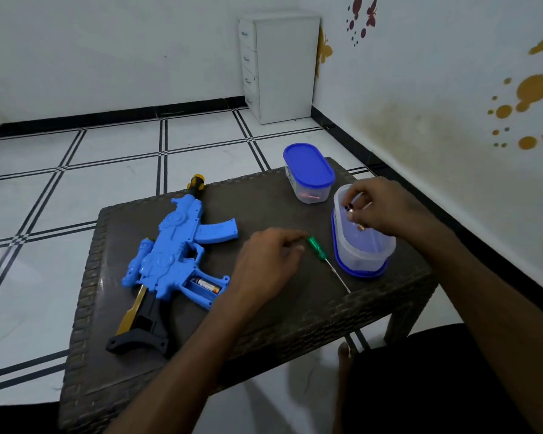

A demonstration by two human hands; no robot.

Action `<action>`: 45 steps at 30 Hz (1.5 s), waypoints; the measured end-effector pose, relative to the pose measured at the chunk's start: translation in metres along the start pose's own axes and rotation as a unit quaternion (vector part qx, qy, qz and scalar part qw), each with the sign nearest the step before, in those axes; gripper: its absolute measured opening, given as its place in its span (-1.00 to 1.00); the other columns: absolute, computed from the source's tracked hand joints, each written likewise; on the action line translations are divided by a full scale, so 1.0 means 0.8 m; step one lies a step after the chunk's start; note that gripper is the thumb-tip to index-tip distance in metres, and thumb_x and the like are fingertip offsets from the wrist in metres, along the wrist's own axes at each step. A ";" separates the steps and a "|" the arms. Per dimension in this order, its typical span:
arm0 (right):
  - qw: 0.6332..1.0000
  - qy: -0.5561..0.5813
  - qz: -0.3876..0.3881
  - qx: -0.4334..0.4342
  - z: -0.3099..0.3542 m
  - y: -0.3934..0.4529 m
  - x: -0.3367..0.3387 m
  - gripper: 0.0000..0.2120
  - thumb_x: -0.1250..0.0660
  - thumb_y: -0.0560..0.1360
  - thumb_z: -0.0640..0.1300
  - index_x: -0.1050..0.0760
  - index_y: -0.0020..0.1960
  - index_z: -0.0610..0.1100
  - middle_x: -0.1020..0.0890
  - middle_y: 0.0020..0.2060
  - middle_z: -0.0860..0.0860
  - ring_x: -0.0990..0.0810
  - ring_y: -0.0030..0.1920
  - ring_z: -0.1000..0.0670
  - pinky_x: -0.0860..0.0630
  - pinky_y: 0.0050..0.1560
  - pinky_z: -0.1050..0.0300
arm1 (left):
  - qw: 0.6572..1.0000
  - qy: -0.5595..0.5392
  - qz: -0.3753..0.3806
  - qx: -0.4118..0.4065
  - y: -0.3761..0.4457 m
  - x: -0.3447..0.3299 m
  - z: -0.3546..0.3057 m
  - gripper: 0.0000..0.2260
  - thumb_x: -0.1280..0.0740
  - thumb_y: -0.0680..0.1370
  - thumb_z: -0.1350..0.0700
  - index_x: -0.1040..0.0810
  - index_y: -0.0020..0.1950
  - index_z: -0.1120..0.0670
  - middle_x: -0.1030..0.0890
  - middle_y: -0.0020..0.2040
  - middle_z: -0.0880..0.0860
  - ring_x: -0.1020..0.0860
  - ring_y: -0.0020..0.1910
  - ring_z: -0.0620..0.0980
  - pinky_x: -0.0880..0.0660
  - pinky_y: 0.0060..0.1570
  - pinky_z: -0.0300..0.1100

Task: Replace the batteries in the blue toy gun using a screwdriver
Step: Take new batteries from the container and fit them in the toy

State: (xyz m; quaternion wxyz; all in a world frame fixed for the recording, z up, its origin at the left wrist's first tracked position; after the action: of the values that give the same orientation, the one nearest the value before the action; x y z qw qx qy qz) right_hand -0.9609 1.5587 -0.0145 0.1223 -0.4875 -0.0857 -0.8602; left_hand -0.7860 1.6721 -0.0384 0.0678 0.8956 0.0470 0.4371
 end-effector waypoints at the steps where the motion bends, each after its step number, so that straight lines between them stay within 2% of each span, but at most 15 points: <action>1: 0.999 0.028 -0.013 0.013 0.008 -0.003 0.005 -0.82 -0.47 0.45 -0.25 -0.60 0.02 -0.07 -0.69 -0.21 -0.01 -0.70 -0.27 0.04 -0.67 -0.07 -0.06 | 1.000 0.002 -0.013 0.011 -0.004 0.010 0.011 -0.72 -0.31 0.58 0.03 -0.57 0.29 -0.10 -0.65 0.16 -0.10 -0.58 0.13 -0.14 -0.53 0.14 -0.12; 4: 0.991 0.118 -0.012 0.064 0.046 -0.017 0.006 -0.84 -0.44 0.48 -0.26 -0.63 0.04 -0.09 -0.70 -0.18 -0.04 -0.70 -0.23 -0.03 -0.68 -0.09 -0.04 | 0.997 0.008 -0.051 0.058 -0.019 0.044 0.053 -0.76 -0.31 0.58 0.03 -0.62 0.23 -0.09 -0.67 0.10 -0.12 -0.60 0.07 -0.16 -0.53 0.07 -0.17; 7: 0.972 0.218 0.032 0.084 0.092 -0.035 -0.011 -0.83 -0.39 0.52 -0.29 -0.63 0.08 -0.13 -0.70 -0.14 -0.11 -0.70 -0.13 -0.14 -0.69 -0.11 0.04 | 0.990 0.001 -0.095 0.107 -0.039 0.078 0.097 -0.80 -0.33 0.57 0.08 -0.65 0.14 -0.09 -0.68 0.00 -0.12 -0.63 -0.06 -0.11 -0.48 -0.12 -0.27; 11: 0.954 0.253 0.141 0.075 0.146 -0.056 -0.069 -0.78 -0.36 0.55 -0.28 -0.53 0.19 -0.15 -0.67 -0.07 -0.17 -0.69 -0.04 -0.13 -0.69 -0.19 0.01 | 0.979 0.044 -0.120 0.158 -0.072 0.111 0.157 -0.79 -0.33 0.54 0.03 -0.65 0.14 -0.10 -0.65 0.13 -0.12 -0.58 0.13 -0.06 -0.48 0.08 -0.17; 15: 0.954 0.219 0.179 0.094 0.179 -0.062 -0.118 -0.78 -0.41 0.50 -0.33 -0.54 0.13 -0.21 -0.64 -0.14 -0.20 -0.68 -0.10 -0.21 -0.68 -0.27 0.05 | 0.979 0.086 -0.073 0.171 -0.093 0.116 0.194 -0.66 -0.37 0.50 0.11 -0.59 0.28 -0.03 -0.52 0.33 -0.01 -0.48 0.31 0.05 -0.44 0.24 -0.03; 18: 0.957 0.177 0.202 0.112 0.195 -0.068 -0.146 -0.75 -0.42 0.47 -0.36 -0.60 0.10 -0.14 -0.62 -0.14 -0.13 -0.66 -0.16 -0.06 -0.69 -0.20 -0.03 | 0.979 0.100 -0.051 0.169 -0.101 0.114 0.204 -0.60 -0.39 0.52 0.06 -0.52 0.37 -0.10 -0.40 0.46 -0.03 -0.40 0.40 0.03 -0.40 0.31 -0.01; 21: 0.965 0.116 0.188 0.139 0.207 -0.070 -0.156 -0.71 -0.41 0.48 -0.33 -0.64 0.09 0.00 -0.65 -0.14 -0.09 -0.67 -0.19 -0.01 -0.68 -0.14 0.06 | 0.979 0.101 -0.047 0.172 -0.097 0.114 0.204 -0.58 -0.40 0.52 0.04 -0.50 0.38 -0.12 -0.38 0.47 -0.04 -0.39 0.41 0.02 -0.38 0.33 0.00; 24: 0.969 0.038 0.176 0.169 0.215 -0.069 -0.162 -0.65 -0.41 0.49 -0.25 -0.62 0.17 0.11 -0.66 -0.14 0.04 -0.64 -0.19 0.11 -0.56 -0.12 0.24 | 0.978 0.094 -0.048 0.180 -0.094 0.117 0.205 -0.58 -0.42 0.50 0.04 -0.51 0.35 -0.15 -0.40 0.45 -0.05 -0.40 0.40 0.02 -0.40 0.31 0.04; 27: 0.968 0.035 0.184 0.168 0.215 -0.073 -0.170 -0.65 -0.47 0.46 -0.20 -0.59 0.21 0.04 -0.67 -0.17 0.09 -0.64 -0.21 0.17 -0.57 -0.12 0.24 | 0.977 0.100 -0.044 0.185 -0.095 0.116 0.204 -0.58 -0.42 0.51 0.05 -0.51 0.36 -0.15 -0.40 0.44 -0.05 -0.39 0.40 0.01 -0.41 0.31 0.06; 30: 0.968 0.016 0.174 0.179 0.218 -0.077 -0.175 -0.80 -0.49 0.45 -0.16 -0.63 0.07 -0.03 -0.68 -0.24 0.10 -0.62 -0.26 0.22 -0.56 -0.16 0.27 | 0.973 0.120 -0.044 0.191 -0.094 0.115 0.201 -0.59 -0.41 0.52 0.06 -0.50 0.36 -0.16 -0.38 0.46 -0.06 -0.39 0.40 0.01 -0.42 0.29 0.06; 32: 0.968 0.010 0.166 0.189 0.222 -0.077 -0.175 -0.86 -0.47 0.46 -0.15 -0.66 0.01 -0.03 -0.67 -0.23 0.12 -0.59 -0.28 0.24 -0.50 -0.21 0.34 | 0.970 0.142 -0.036 0.195 -0.092 0.116 0.200 -0.59 -0.41 0.52 0.06 -0.50 0.35 -0.18 -0.38 0.45 -0.07 -0.40 0.39 0.03 -0.44 0.26 0.04; 36: 0.963 0.008 0.163 0.215 0.229 -0.077 -0.174 -0.83 -0.47 0.45 -0.19 -0.68 -0.01 0.04 -0.60 -0.24 0.17 -0.53 -0.31 0.25 -0.39 -0.27 0.43 | 0.965 0.167 -0.026 0.201 -0.089 0.116 0.193 -0.61 -0.37 0.54 0.07 -0.50 0.35 -0.19 -0.40 0.41 -0.05 -0.42 0.35 0.06 -0.45 0.19 0.02; 38: 0.963 0.046 0.166 0.209 0.229 -0.075 -0.174 -0.80 -0.50 0.42 -0.22 -0.67 -0.04 0.05 -0.63 -0.27 0.10 -0.57 -0.33 0.22 -0.48 -0.26 0.37 | 0.963 0.186 -0.027 0.196 -0.088 0.117 0.189 -0.62 -0.36 0.55 0.07 -0.50 0.35 -0.18 -0.41 0.40 -0.04 -0.44 0.33 0.06 -0.43 0.16 0.00; 42: 0.959 0.154 0.155 0.183 0.223 -0.075 -0.172 -0.67 -0.59 0.33 -0.22 -0.54 -0.02 -0.01 -0.67 -0.26 0.05 -0.65 -0.28 0.10 -0.64 -0.17 0.08 | 0.962 0.197 -0.022 0.185 -0.087 0.118 0.189 -0.62 -0.37 0.55 0.05 -0.50 0.35 -0.17 -0.43 0.38 -0.03 -0.44 0.32 0.05 -0.44 0.15 -0.01; 45: 0.956 0.184 0.133 0.185 0.221 -0.073 -0.169 -0.74 -0.60 0.33 -0.18 -0.56 -0.10 -0.03 -0.67 -0.26 0.03 -0.68 -0.24 0.05 -0.66 -0.12 0.00 | 0.963 0.189 -0.022 0.188 -0.088 0.117 0.190 -0.62 -0.37 0.55 0.06 -0.50 0.35 -0.17 -0.42 0.39 -0.04 -0.43 0.33 0.05 -0.44 0.15 -0.01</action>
State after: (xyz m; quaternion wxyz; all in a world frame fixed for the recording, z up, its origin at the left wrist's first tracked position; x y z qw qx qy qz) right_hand -0.7664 1.6786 -0.0426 0.3374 -0.2963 -0.1531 -0.8803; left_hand -0.6107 1.7430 -0.0697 -0.1025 0.7920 0.1603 0.5801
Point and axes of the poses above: each hand's wrist, its own y-axis towards the middle knuckle, its own x-axis out of the back of the hand, z = x × y, the point moved 8 cm from there along y, towards the middle knuckle
